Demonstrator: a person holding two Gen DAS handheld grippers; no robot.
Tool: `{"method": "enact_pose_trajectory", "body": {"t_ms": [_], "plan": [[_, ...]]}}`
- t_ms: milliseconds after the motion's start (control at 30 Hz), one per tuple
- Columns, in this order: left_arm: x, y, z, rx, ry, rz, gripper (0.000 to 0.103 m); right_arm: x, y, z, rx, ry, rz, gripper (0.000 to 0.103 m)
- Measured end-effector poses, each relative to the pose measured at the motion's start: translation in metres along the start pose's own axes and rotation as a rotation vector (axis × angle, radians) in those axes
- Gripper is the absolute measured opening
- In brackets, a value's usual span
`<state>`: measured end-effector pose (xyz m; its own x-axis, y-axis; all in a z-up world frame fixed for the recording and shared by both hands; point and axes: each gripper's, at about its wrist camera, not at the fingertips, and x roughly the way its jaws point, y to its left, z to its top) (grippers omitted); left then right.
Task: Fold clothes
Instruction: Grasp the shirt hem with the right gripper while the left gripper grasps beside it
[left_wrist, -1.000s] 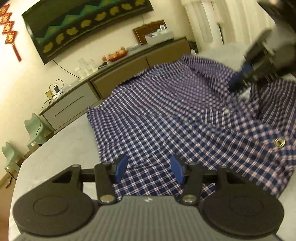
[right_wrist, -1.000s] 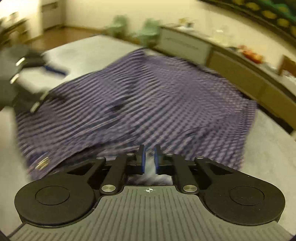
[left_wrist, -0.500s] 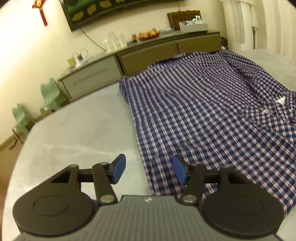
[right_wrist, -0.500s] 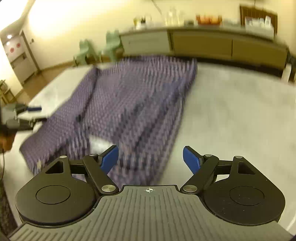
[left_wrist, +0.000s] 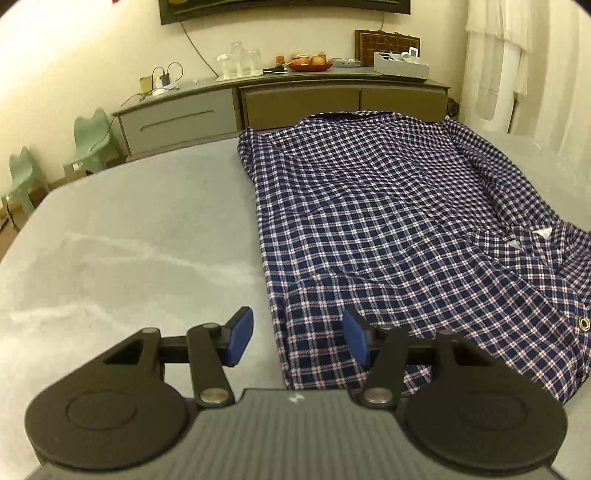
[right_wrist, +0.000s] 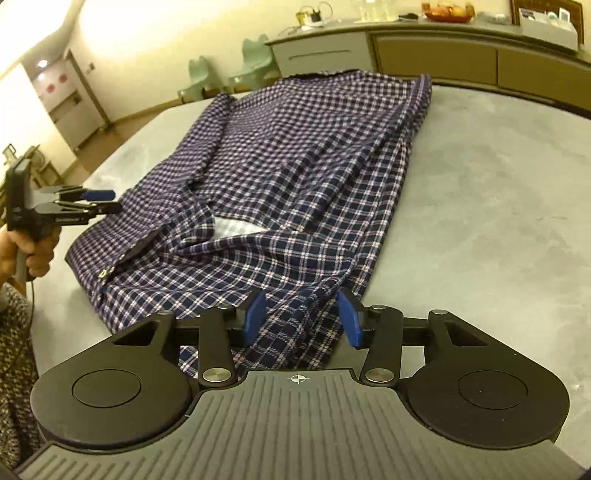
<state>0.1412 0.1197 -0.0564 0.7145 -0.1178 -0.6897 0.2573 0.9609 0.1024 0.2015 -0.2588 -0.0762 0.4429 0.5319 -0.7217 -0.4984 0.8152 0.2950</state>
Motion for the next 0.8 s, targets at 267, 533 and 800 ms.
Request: {"method": "enact_pose_trajectory", "body": {"t_ms": [267, 533, 800], "plan": [[-0.004, 0.001, -0.001, -0.005, -0.020, -0.041, 0.027, 0.002, 0.018, 0.005, -0.090, -0.004, 0.041, 0.011], [0.010, -0.001, -0.006, -0.024, -0.001, -0.019, 0.056, 0.018, 0.001, 0.007, 0.006, 0.002, 0.018, 0.050], [0.010, 0.000, -0.005, -0.023, -0.023, -0.032, 0.010, 0.015, 0.014, 0.018, -0.016, -0.067, 0.058, 0.009]]}}
